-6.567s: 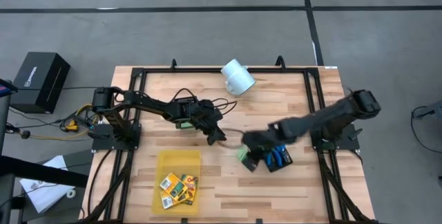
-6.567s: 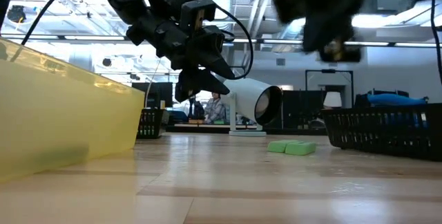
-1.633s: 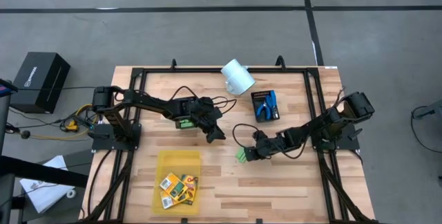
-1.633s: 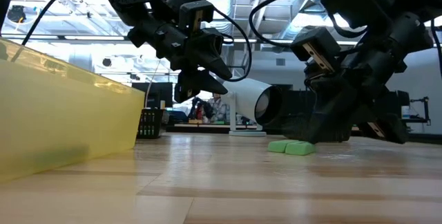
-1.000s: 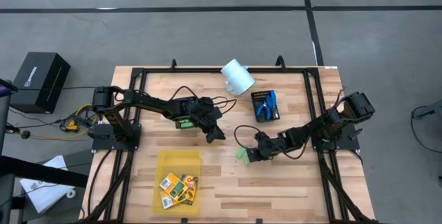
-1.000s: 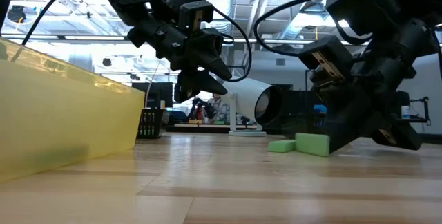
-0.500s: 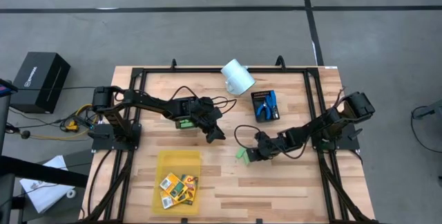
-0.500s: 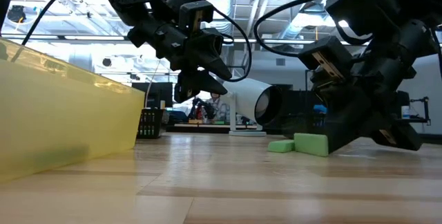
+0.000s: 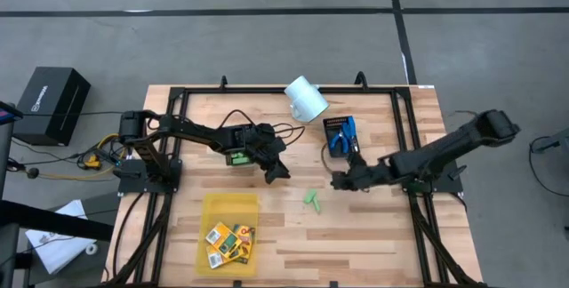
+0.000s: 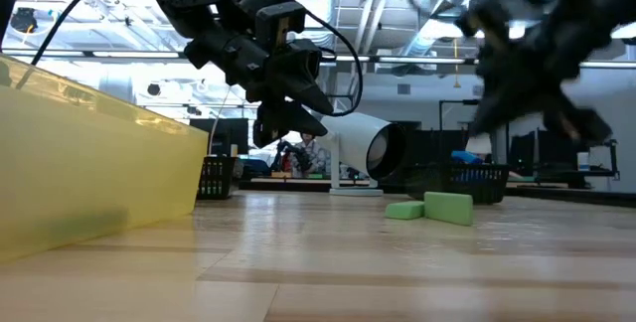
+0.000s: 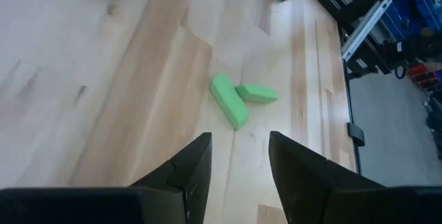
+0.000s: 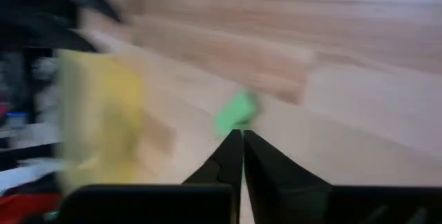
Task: Pick & Place School Supplies
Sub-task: Put the green eraser into the left black bin
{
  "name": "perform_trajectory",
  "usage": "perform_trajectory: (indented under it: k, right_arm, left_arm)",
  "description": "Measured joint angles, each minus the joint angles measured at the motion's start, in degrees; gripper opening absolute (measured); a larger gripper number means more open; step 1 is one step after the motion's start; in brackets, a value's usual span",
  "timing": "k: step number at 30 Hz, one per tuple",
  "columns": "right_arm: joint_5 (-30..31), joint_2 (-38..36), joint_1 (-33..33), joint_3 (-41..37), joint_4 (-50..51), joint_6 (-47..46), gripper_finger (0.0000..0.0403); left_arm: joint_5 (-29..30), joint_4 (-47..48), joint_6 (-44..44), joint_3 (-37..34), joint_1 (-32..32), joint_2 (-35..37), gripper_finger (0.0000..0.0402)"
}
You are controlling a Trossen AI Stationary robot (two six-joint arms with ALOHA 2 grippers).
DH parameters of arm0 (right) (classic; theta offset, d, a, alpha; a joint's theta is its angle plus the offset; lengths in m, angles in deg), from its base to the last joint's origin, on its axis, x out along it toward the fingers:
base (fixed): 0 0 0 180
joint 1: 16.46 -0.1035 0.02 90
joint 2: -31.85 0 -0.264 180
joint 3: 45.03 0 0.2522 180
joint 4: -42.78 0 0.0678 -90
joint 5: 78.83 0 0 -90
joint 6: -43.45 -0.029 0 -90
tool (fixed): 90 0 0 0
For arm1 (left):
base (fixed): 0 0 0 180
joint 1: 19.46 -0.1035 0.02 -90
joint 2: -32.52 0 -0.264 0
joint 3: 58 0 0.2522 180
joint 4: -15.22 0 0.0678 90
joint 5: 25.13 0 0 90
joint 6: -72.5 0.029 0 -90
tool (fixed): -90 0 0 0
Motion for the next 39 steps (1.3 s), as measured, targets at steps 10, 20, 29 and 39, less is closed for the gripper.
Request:
perform_trajectory:
  k: [10, 20, 29, 39]
  right_arm:
    - [-5.97, -1.82, -0.9, 14.5, 18.1, 0.37, 0.0134]
    - [-20.62, 18.33, 0.0, 26.72, 24.24, 0.35, 0.024]
    - [-20.62, 29.0, 2.68, 35.82, 26.03, 4.73, 0.0236]
    - [-20.6, 29.71, 4.37, 36.59, 30.83, 7.19, 0.0212]
  left_arm:
    - [-3.6, -0.04, 1.92, 0.0, -4.17, 0.0, 0.014]
    - [-6.23, 0.59, 6.45, -0.02, -4.86, 0.95, 0.014]
    - [-9.39, 1.77, 7.59, -0.02, -4.86, 1.01, 0.014]
    - [-10.04, 2.75, 9.12, -0.02, -4.86, 1.01, 0.014]
